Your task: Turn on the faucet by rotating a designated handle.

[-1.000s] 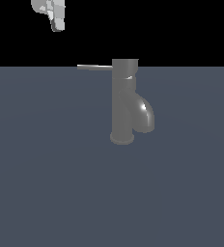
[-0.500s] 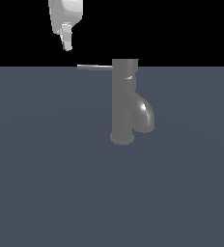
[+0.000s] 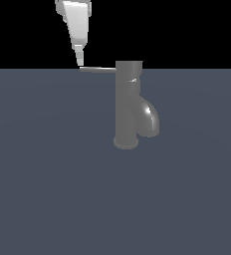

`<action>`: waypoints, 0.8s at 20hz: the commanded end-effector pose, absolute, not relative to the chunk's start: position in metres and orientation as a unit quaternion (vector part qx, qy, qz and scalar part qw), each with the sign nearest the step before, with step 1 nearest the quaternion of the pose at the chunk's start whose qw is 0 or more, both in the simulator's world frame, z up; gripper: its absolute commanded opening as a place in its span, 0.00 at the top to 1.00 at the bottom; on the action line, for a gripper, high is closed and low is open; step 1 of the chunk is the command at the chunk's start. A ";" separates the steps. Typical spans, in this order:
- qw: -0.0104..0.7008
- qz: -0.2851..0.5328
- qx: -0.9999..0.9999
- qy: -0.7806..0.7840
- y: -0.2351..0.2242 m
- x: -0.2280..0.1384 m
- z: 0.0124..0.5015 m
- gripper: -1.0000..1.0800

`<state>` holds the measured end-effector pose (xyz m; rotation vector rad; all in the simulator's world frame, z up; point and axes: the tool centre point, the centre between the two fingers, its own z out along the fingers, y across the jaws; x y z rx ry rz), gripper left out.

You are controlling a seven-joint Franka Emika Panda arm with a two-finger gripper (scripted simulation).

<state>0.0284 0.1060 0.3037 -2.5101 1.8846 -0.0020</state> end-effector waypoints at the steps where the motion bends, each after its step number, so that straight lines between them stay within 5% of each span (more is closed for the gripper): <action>1: 0.001 -0.001 -0.786 0.618 0.103 0.040 0.297 1.00; 16: 0.000 0.000 -0.755 0.656 0.092 0.064 0.283 1.00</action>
